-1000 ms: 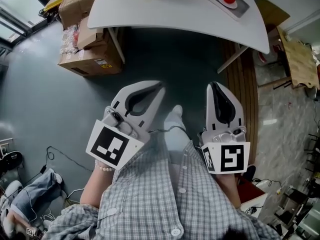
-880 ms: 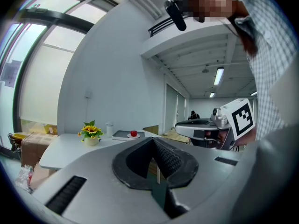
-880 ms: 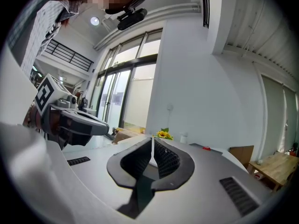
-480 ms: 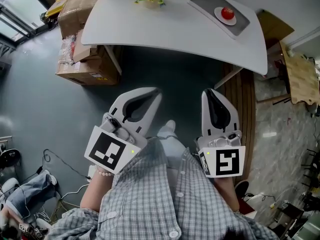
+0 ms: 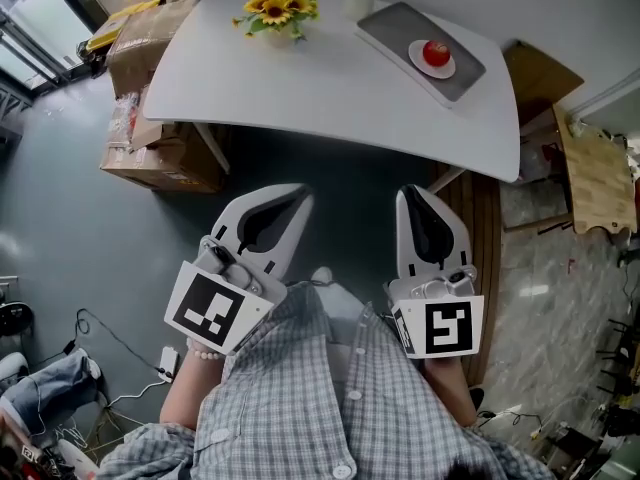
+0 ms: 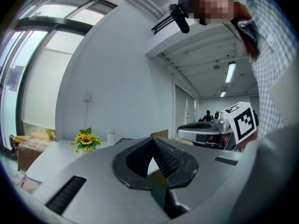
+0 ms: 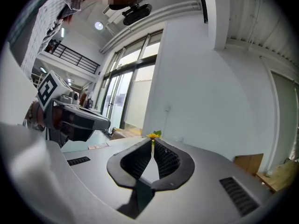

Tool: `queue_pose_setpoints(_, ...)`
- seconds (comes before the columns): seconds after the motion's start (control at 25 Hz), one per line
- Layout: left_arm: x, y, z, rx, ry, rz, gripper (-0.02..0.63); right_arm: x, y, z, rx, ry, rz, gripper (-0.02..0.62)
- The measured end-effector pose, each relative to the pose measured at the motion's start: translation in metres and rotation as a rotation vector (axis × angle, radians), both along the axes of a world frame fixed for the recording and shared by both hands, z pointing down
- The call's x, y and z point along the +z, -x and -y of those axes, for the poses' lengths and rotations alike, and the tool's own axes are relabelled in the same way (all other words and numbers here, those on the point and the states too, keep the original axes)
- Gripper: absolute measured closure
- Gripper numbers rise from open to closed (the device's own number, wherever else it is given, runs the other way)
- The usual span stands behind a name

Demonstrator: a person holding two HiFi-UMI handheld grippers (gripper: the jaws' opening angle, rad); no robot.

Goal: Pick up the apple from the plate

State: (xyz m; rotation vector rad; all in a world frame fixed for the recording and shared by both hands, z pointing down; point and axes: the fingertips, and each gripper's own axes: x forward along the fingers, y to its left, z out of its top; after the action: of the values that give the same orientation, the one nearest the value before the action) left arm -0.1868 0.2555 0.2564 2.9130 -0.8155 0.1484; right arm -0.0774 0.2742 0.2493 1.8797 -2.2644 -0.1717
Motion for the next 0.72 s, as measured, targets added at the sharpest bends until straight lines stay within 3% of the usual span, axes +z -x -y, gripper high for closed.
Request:
queue_pose_setpoints(0.4, 0.000, -0.031, 0.018, -0.016, -0.008, 0.004, 0.597, 0.006, -0.041, 0.011, 0.021, 0.011, 0.005, 0.565)
queue_pose_setpoints(0.72, 0.008, -0.035, 0.037, -0.023, 0.016, 0.015, 0.597, 0.013, -0.047, 0.030, 0.017, 0.035, 0.004, 0.565)
